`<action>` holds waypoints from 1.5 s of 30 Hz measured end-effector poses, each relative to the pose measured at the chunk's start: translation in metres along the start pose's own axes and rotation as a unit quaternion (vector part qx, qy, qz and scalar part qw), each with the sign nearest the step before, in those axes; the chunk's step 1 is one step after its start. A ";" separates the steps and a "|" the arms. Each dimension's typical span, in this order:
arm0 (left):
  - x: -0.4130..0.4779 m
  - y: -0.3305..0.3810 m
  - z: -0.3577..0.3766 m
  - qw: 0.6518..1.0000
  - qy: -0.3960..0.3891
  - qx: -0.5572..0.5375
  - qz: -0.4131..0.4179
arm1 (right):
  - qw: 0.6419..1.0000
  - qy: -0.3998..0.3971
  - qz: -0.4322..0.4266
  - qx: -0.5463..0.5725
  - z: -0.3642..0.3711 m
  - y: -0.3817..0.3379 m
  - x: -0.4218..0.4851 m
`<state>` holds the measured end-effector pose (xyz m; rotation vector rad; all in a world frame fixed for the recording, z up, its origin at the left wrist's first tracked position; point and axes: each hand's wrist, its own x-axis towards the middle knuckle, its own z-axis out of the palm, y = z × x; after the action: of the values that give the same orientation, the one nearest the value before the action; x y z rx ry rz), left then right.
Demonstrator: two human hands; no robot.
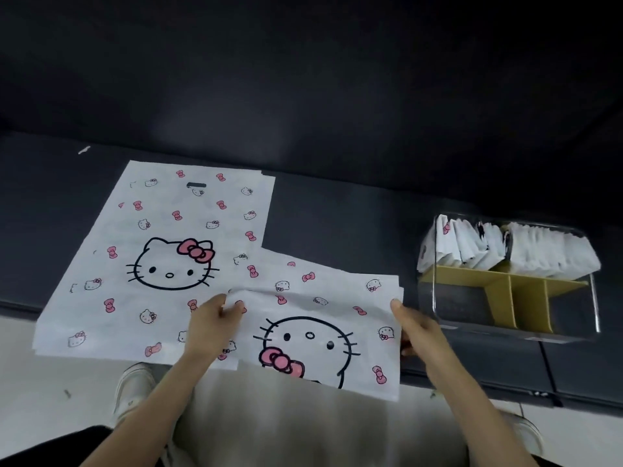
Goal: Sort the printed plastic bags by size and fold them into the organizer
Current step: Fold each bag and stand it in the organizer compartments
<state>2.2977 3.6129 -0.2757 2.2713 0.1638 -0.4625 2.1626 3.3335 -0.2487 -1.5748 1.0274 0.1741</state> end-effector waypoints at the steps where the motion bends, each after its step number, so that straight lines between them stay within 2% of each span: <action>1: -0.001 0.000 0.003 1.000 0.010 0.012 0.002 | 1.000 0.016 -0.014 -0.018 0.000 0.006 0.000; 4: -0.008 0.002 0.004 0.998 0.038 0.050 0.006 | 0.993 0.069 -0.046 -0.080 0.005 0.021 0.008; 6: -0.009 -0.005 0.006 0.971 0.108 0.186 0.107 | 0.985 0.108 -0.044 -0.125 0.009 0.024 0.015; 8: -0.016 -0.013 0.012 0.908 0.152 0.293 0.256 | 0.975 0.134 -0.044 -0.170 0.013 0.024 0.018; 10: -0.030 -0.019 0.024 0.866 0.074 0.313 0.382 | 0.967 0.150 -0.046 -0.199 0.015 0.025 0.018; 12: -0.039 -0.030 0.039 0.838 -0.023 0.333 0.431 | 0.962 0.162 -0.037 -0.215 0.015 0.027 0.020; 14: -0.039 -0.041 0.051 0.824 -0.052 0.362 0.432 | 0.958 0.168 -0.047 -0.226 0.016 0.029 0.019; 16: -0.037 -0.046 0.058 0.833 -0.063 0.368 0.408 | 0.935 0.205 -0.100 -0.271 0.019 0.028 0.012; 19: -0.037 -0.043 0.065 0.849 -0.045 0.360 0.384 | 0.837 0.299 -0.246 -0.387 0.025 0.032 0.003; 20: -0.038 -0.039 0.068 0.858 -0.040 0.358 0.367 | 0.816 0.312 -0.288 -0.393 0.029 0.032 0.001; 21: -0.038 -0.034 0.072 0.867 -0.032 0.357 0.346 | 0.810 0.307 -0.319 -0.386 0.035 0.030 0.000; 23: -0.037 -0.021 0.083 0.884 -0.017 0.359 0.300 | 0.809 0.282 -0.356 -0.373 0.048 0.026 0.004; 26: -0.031 -0.005 0.096 0.900 -0.003 0.352 0.257 | 0.811 0.188 -0.359 -0.423 0.068 0.030 0.013; 28: -0.028 -0.005 0.098 0.898 -0.001 0.353 0.261 | 0.799 0.127 -0.358 -0.467 0.074 0.041 0.018; 30: -0.027 -0.010 0.098 0.892 0.003 0.352 0.283 | 0.785 0.101 -0.358 -0.495 0.071 0.057 0.017; 32: -0.027 -0.014 0.097 0.887 0.007 0.349 0.302 | 0.784 0.113 -0.348 -0.501 0.061 0.073 0.014; 37: -0.026 -0.016 0.096 0.880 0.000 0.349 0.323 | 0.813 0.134 -0.296 -0.483 0.046 0.087 0.003; 40: -0.025 -0.018 0.096 0.875 -0.005 0.352 0.331 | 0.822 0.146 -0.313 -0.452 0.047 0.087 0.001; 43: -0.026 -0.017 0.095 0.871 -0.007 0.361 0.333 | 0.844 0.220 -0.316 -0.374 0.046 0.080 -0.004; 45: -0.026 -0.017 0.095 0.868 -0.008 0.367 0.334 | 0.861 0.291 -0.256 -0.328 0.040 0.069 -0.008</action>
<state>2.2431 3.5551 -0.3358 2.8291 -0.9391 -0.1694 2.1271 3.3778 -0.3060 -2.5765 0.9995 -0.3896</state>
